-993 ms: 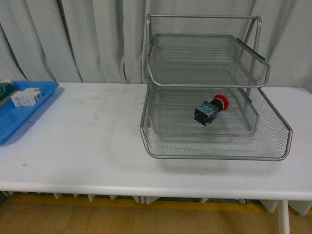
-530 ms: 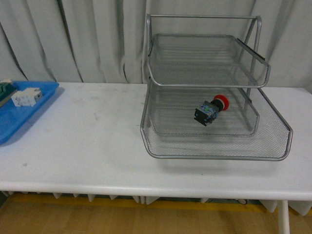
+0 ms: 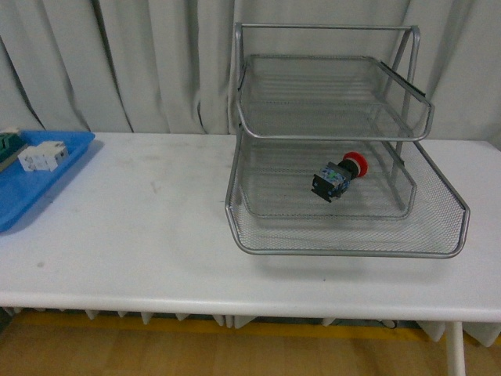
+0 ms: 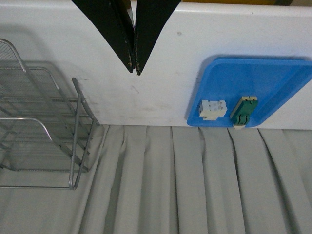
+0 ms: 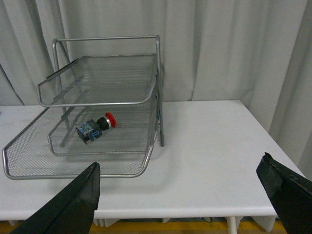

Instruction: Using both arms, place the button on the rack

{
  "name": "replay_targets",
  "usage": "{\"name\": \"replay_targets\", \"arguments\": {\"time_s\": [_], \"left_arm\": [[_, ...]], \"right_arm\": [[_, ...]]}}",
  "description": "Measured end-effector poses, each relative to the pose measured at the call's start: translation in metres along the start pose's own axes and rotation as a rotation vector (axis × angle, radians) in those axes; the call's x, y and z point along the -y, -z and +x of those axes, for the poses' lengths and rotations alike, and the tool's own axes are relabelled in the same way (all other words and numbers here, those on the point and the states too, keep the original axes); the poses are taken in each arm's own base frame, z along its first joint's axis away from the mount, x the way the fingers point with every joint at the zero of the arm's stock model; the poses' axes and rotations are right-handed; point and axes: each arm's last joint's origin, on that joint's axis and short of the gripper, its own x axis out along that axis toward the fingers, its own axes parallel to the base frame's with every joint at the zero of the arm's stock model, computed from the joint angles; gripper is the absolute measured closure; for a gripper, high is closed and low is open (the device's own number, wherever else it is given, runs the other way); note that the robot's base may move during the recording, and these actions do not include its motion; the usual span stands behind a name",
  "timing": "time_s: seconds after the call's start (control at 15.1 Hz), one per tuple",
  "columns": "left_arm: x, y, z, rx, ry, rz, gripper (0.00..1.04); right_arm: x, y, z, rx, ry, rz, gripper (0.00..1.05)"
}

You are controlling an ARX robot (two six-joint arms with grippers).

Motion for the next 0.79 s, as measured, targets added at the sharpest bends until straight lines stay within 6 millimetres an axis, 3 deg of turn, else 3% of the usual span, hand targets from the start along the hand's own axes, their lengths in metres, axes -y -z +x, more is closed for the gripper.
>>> {"name": "replay_targets", "arguments": {"time_s": [0.79], "left_arm": [[0.000, 0.004, -0.016, -0.012, 0.000, 0.000, 1.03]], "right_arm": [[0.000, 0.000, 0.000, 0.000, 0.000, 0.000, 0.06]]}}
